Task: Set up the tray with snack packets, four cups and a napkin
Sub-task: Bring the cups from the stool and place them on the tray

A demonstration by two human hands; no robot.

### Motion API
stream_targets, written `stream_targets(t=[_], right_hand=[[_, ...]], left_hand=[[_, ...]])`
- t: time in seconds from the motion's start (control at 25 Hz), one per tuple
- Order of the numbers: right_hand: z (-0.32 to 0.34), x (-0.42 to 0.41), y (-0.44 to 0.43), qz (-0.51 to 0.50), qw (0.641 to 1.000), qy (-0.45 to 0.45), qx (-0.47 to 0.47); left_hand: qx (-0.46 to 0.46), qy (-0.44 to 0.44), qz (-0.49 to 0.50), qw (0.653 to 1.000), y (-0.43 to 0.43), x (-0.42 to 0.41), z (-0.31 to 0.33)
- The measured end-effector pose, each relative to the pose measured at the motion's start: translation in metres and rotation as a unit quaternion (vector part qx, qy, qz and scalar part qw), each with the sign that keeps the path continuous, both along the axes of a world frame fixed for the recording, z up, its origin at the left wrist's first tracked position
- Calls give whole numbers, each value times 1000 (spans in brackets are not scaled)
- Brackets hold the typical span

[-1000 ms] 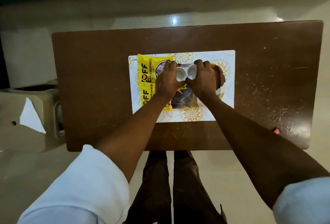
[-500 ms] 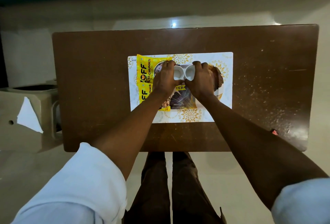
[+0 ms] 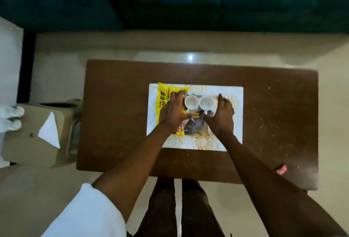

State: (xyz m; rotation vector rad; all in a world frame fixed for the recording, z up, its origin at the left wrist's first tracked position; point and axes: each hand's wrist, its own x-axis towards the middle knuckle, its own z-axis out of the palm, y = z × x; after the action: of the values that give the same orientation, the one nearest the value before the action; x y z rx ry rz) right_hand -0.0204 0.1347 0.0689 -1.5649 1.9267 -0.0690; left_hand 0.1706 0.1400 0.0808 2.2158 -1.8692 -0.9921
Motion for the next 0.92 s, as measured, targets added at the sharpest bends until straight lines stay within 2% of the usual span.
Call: stream_targets(t=[0.12, 0.2, 0.36, 0.52, 0.68, 0.92], right_hand=[[54, 5, -12, 29, 1000, -2, 0], [104, 18, -39, 55, 998, -16, -38], [228, 57, -119, 96, 984, -18, -148], [391, 116, -179, 142, 952, -25, -269], [524, 183, -188, 201, 903, -38, -377], [652, 306, -145, 275, 842, -79, -457]], left_hand=[[-5, -36, 18, 999, -8, 21, 61], [-33, -70, 13, 997, -28, 39, 116], [-136, -149, 16, 979, -79, 88, 252], [-259, -220, 72, 938, -95, 154, 412], [-335, -256, 161, 892, -65, 226, 530], [-373, -310, 234, 843, 48, 353, 635]])
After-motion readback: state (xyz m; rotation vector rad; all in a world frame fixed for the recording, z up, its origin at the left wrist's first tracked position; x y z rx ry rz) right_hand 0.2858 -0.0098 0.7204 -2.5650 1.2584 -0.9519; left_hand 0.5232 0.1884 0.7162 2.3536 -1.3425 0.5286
